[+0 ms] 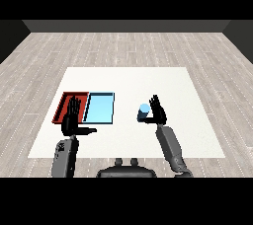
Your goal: Pick the blue can and put it in the blue box
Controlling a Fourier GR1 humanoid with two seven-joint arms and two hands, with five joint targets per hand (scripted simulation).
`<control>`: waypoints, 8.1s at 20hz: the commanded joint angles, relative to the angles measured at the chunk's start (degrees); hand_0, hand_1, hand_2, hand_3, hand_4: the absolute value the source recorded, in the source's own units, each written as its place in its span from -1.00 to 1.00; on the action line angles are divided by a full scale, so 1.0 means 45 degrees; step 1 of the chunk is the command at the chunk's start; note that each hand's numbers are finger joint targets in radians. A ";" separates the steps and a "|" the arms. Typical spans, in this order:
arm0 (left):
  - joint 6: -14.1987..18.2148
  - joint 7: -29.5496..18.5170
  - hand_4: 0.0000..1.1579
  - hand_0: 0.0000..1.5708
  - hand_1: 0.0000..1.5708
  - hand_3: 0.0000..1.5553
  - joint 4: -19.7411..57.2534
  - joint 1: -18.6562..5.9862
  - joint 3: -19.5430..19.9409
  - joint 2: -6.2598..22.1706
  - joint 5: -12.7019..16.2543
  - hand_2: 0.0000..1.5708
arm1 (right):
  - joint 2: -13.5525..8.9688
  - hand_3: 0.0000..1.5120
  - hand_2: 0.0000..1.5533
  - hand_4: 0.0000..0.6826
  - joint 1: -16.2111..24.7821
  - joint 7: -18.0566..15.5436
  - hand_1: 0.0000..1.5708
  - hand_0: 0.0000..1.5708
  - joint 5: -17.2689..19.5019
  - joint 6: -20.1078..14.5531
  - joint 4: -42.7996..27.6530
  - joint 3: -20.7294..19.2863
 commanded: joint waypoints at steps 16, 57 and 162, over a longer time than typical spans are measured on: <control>0.0738 0.1172 -1.00 -1.00 -1.00 -1.00 -0.0951 -0.0412 0.0031 -0.0170 0.0079 -1.00 | 0.0051 -1.00 -1.00 -1.00 -0.2758 -0.0956 -1.00 -1.00 -0.0908 -0.0424 0.4093 0.0629; 0.0630 0.1527 -1.00 -1.00 -1.00 -1.00 0.1309 -0.0982 -0.2398 -0.0799 -0.1469 -1.00 | -0.1301 0.86 0.86 0.82 -0.1636 0.3026 0.81 0.81 0.3538 -0.5729 -0.3314 0.2817; 0.7547 -0.2820 0.97 1.00 1.00 0.96 0.8072 -0.5737 -0.8411 -0.0799 0.5809 1.00 | -0.0129 -1.00 -1.00 -1.00 -0.0587 0.1702 -1.00 -1.00 0.1457 -0.5261 -0.5041 0.4646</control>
